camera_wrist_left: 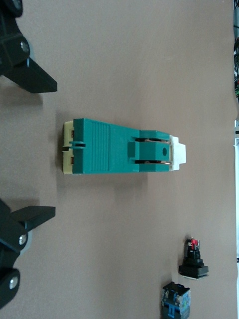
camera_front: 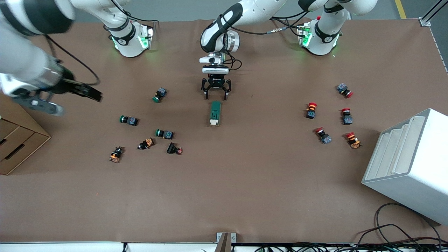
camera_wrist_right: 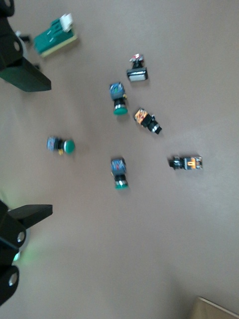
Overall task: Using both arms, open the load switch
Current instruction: 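Bring the right gripper down onto the white lever of the switch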
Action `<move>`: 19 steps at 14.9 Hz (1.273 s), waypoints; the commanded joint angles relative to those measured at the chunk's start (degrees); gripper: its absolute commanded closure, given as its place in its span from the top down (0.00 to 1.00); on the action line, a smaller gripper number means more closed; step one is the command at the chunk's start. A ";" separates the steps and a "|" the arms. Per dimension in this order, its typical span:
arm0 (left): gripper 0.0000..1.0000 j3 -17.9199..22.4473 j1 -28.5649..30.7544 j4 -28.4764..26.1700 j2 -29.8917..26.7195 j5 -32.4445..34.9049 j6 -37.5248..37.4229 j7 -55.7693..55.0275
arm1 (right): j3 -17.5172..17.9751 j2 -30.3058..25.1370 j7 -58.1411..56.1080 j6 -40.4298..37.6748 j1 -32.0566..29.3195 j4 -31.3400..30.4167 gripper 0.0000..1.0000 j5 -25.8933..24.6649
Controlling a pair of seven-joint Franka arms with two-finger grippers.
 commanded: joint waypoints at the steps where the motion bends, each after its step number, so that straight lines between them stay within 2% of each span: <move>1: 1.00 0.14 -1.74 0.19 2.92 0.09 -0.26 -4.45 | -0.43 5.93 14.69 2.24 4.65 1.17 1.00 2.22; 3: 1.00 0.14 -1.83 0.10 2.92 0.00 -0.44 -4.63 | -0.43 9.63 21.82 5.40 6.41 1.17 1.00 3.98; 10: 1.00 0.14 -2.18 0.19 3.89 0.09 -2.90 -4.36 | -0.43 22.28 41.60 14.02 15.36 1.26 1.00 4.52; 14: 1.00 0.23 -2.10 0.28 4.24 0.09 -2.90 -4.19 | -0.43 30.19 59.26 22.97 20.91 2.14 1.00 6.61; 19: 1.00 0.32 -2.18 0.10 4.33 0.26 -4.30 -4.10 | -0.43 35.92 68.07 27.46 24.70 6.01 1.00 9.96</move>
